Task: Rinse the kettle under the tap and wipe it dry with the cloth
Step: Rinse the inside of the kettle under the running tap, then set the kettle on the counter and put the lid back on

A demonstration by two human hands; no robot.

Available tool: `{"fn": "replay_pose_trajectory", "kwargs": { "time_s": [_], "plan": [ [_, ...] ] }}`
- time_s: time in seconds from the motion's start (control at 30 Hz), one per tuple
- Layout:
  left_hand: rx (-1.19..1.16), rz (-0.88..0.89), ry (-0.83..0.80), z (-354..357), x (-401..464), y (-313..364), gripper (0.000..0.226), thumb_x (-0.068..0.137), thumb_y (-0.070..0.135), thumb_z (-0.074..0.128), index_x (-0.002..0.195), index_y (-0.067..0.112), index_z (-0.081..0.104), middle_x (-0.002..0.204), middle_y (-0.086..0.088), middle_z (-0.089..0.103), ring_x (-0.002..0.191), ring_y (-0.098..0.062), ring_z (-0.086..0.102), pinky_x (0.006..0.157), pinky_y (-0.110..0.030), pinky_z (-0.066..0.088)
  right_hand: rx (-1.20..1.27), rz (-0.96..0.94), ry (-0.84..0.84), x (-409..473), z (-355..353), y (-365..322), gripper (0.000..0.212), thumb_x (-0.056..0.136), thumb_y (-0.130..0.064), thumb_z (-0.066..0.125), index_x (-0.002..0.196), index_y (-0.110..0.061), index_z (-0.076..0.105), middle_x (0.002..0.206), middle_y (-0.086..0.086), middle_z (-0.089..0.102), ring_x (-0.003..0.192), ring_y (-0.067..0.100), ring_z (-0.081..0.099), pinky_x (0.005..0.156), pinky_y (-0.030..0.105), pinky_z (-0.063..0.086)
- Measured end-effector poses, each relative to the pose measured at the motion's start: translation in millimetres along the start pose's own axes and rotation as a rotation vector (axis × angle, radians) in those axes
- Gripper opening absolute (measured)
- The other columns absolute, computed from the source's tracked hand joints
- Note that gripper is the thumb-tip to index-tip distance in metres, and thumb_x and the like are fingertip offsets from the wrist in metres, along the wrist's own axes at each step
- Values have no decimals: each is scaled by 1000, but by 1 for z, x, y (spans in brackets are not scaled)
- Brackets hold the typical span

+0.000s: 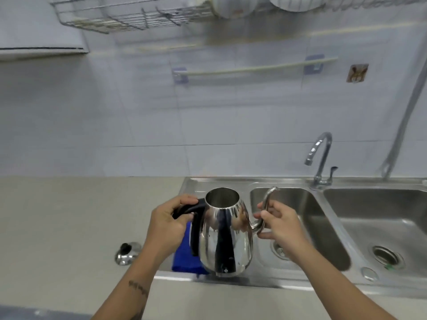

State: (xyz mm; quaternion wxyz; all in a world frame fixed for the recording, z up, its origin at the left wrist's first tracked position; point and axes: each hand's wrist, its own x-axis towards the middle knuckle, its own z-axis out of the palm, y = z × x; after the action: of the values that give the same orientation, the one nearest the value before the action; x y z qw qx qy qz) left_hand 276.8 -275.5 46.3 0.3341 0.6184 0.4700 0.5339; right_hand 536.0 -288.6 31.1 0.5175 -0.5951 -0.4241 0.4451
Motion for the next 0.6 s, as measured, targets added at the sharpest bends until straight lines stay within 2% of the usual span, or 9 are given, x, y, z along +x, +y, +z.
{"fn": "replay_pose_trajectory", "kwargs": {
  "time_s": [0.07,0.13,0.23,0.37,0.47,0.6],
  "plan": [
    [-19,9,7,-39,11,-16,42,77,-22,63,88,17,75,101,10,74,102,-8,68,93,-20,51,10,-11,13,4,44,2,19,96,-1,56,96,-16,68,90,11,74,89,25,70,72,52,62],
    [-24,8,-7,-81,26,-36,42,77,-22,64,88,17,76,101,11,73,102,-7,68,94,-21,51,23,-10,47,9,92,5,18,96,-3,57,98,-16,68,93,11,74,93,25,71,73,51,62],
    [-21,28,-24,-144,46,-67,41,77,-20,65,90,16,76,102,13,73,103,-5,67,93,-18,50,71,4,74,17,166,9,16,96,-4,58,102,-15,68,98,12,74,98,26,71,74,49,62],
    [14,56,25,-213,74,-101,41,77,-20,65,93,17,77,102,12,74,103,-2,67,93,-15,49,100,33,109,25,252,5,13,95,-4,59,102,-13,66,99,13,73,93,27,71,70,46,62],
    [42,92,33,-249,96,-120,43,78,-19,65,94,19,77,105,13,73,103,0,67,94,-15,49,115,42,122,32,298,-1,13,94,-3,59,103,-11,65,99,16,73,92,29,71,76,51,62],
    [12,57,79,-274,115,-140,43,78,-21,62,92,17,77,102,19,73,101,2,67,90,-10,48,100,55,130,49,338,-9,12,93,-2,60,100,-10,66,100,19,72,89,29,70,77,49,62]
  ]
}}
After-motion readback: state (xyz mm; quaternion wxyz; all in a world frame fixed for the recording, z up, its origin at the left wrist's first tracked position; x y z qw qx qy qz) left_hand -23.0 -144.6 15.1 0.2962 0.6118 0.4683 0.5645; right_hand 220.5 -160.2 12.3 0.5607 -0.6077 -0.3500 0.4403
